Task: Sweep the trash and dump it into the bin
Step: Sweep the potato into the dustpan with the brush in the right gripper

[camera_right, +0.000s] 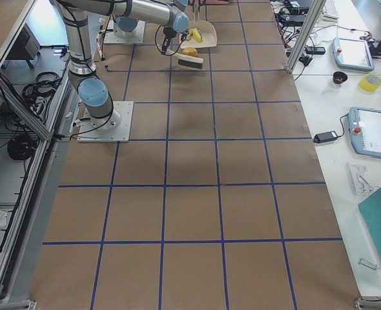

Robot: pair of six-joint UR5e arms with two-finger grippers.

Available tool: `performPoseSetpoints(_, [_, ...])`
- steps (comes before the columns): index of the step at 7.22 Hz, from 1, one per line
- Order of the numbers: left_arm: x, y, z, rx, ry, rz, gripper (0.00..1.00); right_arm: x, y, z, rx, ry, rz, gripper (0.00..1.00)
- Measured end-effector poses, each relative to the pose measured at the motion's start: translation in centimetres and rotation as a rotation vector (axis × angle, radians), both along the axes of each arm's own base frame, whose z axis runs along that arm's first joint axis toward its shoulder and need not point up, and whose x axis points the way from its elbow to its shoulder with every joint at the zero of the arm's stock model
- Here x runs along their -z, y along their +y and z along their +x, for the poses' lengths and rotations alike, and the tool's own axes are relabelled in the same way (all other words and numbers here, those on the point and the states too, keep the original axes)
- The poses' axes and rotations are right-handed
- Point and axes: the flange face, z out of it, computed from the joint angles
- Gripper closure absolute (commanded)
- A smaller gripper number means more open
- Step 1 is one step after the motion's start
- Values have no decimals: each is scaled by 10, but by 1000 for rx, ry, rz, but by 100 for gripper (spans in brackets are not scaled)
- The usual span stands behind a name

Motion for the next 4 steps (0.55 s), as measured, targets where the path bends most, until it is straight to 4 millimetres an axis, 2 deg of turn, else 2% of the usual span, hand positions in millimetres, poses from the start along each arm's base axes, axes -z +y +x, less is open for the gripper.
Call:
performPoseSetpoints(2, [13, 8, -6, 4, 1, 28, 100, 4, 5, 5, -8, -2, 8, 100])
performPoseSetpoints(4, [16, 8, -13, -4, 0, 38, 100, 3, 7, 9, -8, -7, 1, 100])
